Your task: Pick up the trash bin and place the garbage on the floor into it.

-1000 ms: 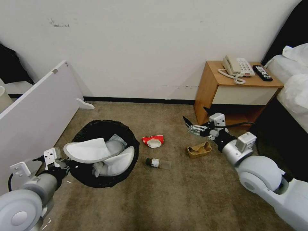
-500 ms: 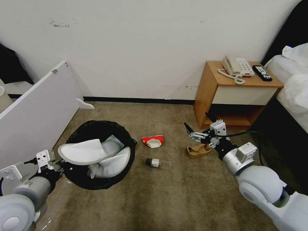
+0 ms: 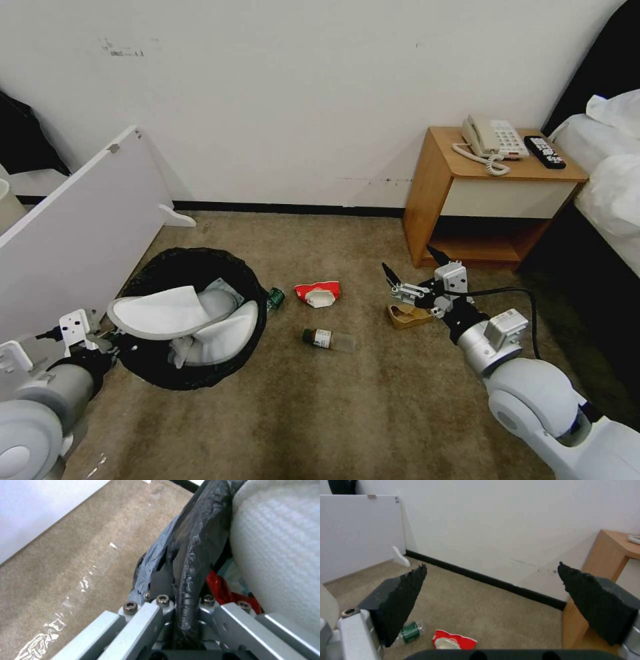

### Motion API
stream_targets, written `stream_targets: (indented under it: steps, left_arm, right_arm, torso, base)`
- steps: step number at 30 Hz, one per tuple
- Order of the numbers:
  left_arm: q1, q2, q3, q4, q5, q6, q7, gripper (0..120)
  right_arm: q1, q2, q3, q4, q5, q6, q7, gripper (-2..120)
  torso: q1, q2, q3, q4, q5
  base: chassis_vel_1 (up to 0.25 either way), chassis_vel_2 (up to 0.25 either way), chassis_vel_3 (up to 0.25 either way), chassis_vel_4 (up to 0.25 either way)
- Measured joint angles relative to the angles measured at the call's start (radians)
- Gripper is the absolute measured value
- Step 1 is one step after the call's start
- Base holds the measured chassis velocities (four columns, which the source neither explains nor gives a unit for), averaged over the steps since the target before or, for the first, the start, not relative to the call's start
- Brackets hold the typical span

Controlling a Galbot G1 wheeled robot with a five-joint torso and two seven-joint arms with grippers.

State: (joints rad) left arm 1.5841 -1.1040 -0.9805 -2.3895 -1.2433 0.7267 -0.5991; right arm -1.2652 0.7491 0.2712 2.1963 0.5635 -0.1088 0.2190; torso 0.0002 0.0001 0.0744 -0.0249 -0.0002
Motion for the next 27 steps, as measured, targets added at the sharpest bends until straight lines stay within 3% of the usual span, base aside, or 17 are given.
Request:
stream_targets:
  steps: [10, 27]
  left_arm:
    - [-0.026, -0.002, 0.006, 0.005, -0.01, -0.001, -0.023, 1]
    - [-0.034, 0.001, 0.005, 0.012, -0.006, -0.002, -0.021, 1]
  right_arm:
    - [0.008, 0.011, -0.006, -0.001, 0.0, -0.059, -0.001, 100]
    - [0.014, 0.016, -0.008, 0.003, 0.009, -0.082, 0.006, 100]
  torso:
    - [0.0, 0.0, 0.0, -0.0001, 0.0001]
    - [0.0, 0.0, 0.0, -0.0001, 0.0002]
  base:
    - [0.0, 0.0, 0.0, 0.0]
    - [0.0, 0.0, 0.0, 0.0]
